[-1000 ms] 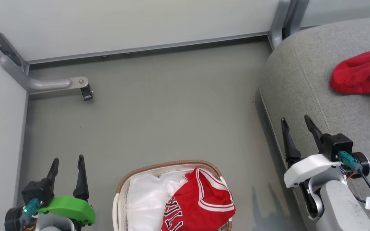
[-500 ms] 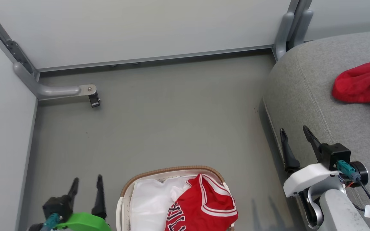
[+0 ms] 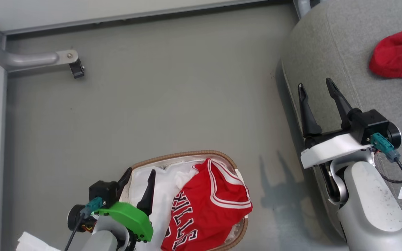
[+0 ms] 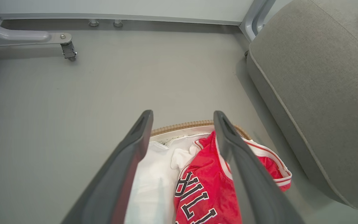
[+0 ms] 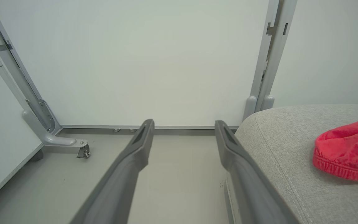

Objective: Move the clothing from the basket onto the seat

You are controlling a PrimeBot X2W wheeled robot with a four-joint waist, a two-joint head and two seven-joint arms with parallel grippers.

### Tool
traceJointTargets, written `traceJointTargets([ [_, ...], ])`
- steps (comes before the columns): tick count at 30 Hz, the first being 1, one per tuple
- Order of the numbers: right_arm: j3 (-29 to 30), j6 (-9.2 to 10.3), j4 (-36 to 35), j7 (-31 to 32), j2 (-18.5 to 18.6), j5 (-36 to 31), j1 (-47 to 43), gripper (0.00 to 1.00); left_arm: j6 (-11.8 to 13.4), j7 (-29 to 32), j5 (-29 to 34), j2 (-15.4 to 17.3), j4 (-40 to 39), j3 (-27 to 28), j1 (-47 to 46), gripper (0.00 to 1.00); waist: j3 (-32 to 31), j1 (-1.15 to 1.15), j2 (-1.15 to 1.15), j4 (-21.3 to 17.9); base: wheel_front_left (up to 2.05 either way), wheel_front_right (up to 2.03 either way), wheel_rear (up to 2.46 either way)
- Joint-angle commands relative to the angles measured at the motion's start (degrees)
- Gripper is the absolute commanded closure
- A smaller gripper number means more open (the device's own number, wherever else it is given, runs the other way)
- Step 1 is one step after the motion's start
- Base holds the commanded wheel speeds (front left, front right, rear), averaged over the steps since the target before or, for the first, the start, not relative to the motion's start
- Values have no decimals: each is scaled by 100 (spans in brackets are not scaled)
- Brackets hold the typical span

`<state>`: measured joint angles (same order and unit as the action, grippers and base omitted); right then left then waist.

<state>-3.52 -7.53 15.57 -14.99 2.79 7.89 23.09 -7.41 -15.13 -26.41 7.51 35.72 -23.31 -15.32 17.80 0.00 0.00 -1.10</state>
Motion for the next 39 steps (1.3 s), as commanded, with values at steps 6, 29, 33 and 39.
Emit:
traceJointTargets([
  [6,-86,8,-304,-27,22,-70,392,0,-13,-1,-490,280,443,-864,-713,0,1196,0,0,-567,0,0,0],
  [29,-313,8,-1275,-28,19,66,1005,0,-13,285,-3023,1072,1164,-4208,-2313,0,2892,0,0,-1316,0,0,0],
  [33,-279,8,-1295,-28,19,65,958,0,-12,188,-3349,1151,1213,-4641,-2485,0,2961,0,0,-1306,0,0,0],
  [39,-239,8,-1331,-28,19,31,1016,0,-13,36,-3411,1059,1775,-4812,-2818,0,3129,0,0,-1267,0,0,0],
])
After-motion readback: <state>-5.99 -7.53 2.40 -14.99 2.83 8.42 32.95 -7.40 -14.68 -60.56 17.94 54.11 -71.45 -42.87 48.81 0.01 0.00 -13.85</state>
